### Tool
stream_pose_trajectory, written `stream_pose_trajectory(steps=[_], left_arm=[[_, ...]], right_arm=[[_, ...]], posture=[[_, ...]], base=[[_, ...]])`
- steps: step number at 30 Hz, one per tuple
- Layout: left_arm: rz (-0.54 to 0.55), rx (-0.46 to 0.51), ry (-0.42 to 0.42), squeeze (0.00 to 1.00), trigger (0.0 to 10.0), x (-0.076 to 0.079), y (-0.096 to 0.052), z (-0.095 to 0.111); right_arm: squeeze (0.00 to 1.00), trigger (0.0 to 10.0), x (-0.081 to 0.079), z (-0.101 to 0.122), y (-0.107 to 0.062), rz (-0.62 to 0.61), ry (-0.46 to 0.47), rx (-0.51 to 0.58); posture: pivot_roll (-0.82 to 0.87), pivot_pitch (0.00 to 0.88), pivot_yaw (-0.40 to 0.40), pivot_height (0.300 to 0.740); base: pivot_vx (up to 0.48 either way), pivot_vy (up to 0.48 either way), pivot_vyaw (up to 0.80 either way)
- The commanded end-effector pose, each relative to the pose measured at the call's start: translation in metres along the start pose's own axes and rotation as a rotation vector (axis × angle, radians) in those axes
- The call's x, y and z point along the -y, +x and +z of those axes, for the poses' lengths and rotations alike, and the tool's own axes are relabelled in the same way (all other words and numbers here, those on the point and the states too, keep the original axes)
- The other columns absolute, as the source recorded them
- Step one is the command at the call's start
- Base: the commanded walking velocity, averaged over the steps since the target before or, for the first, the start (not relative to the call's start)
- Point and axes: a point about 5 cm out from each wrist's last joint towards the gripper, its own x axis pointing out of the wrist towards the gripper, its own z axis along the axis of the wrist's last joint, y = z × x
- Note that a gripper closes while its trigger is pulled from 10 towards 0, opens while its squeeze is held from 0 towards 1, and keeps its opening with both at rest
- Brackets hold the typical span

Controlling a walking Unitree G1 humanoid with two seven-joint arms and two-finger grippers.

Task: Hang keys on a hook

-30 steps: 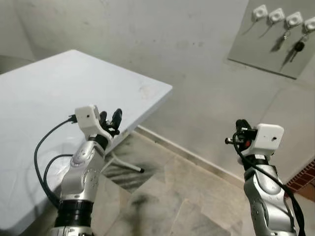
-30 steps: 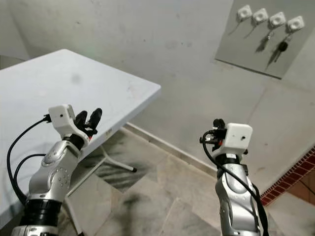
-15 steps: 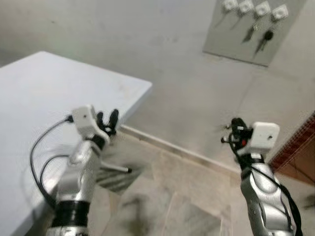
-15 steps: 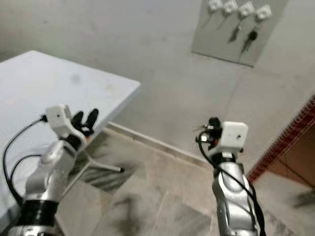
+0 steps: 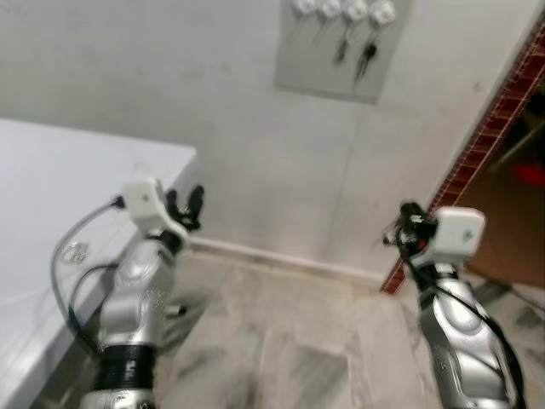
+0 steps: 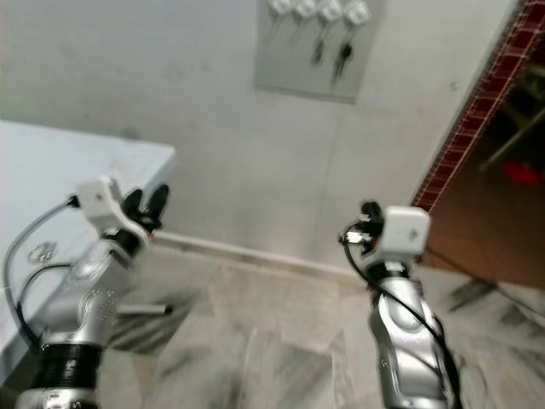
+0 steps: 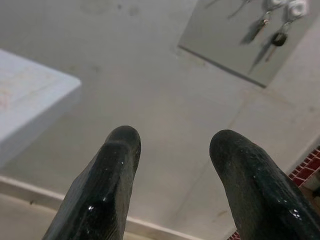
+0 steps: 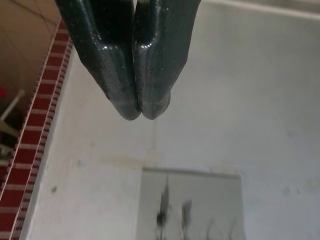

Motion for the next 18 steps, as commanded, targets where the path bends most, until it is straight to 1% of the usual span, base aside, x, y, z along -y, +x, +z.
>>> stream_pose_trajectory(steps=[1,12,18], left_arm=[[0.031,0.015,0.018,0.0,10.0,-0.009,-0.0021,0.0059],[0.005,0.019,0.01,0.0,10.0,-0.0067,-0.0031,0.0074],[-0.011,0.021,0.004,0.0,10.0,-0.0054,-0.0035,0.0084]], right_arm=[[0.0,10.0,-0.0064,0.0025,0.0,0.02,0.006,0.016],[0.0,10.0,-0.0058,0.0034,-0.002,0.021,0.012,0.024],[0.0,10.0,-0.0056,0.0049,-0.0026,0.019,0.014,0.031]], posture=[[0.03,0.046,-0.013,0.74],[0.03,0.063,-0.008,0.74],[0.03,0.066,-0.008,0.74]], base=[[0.0,0.0,0.0],[0.0,0.0,0.0],[0.296,0.0,0.0]])
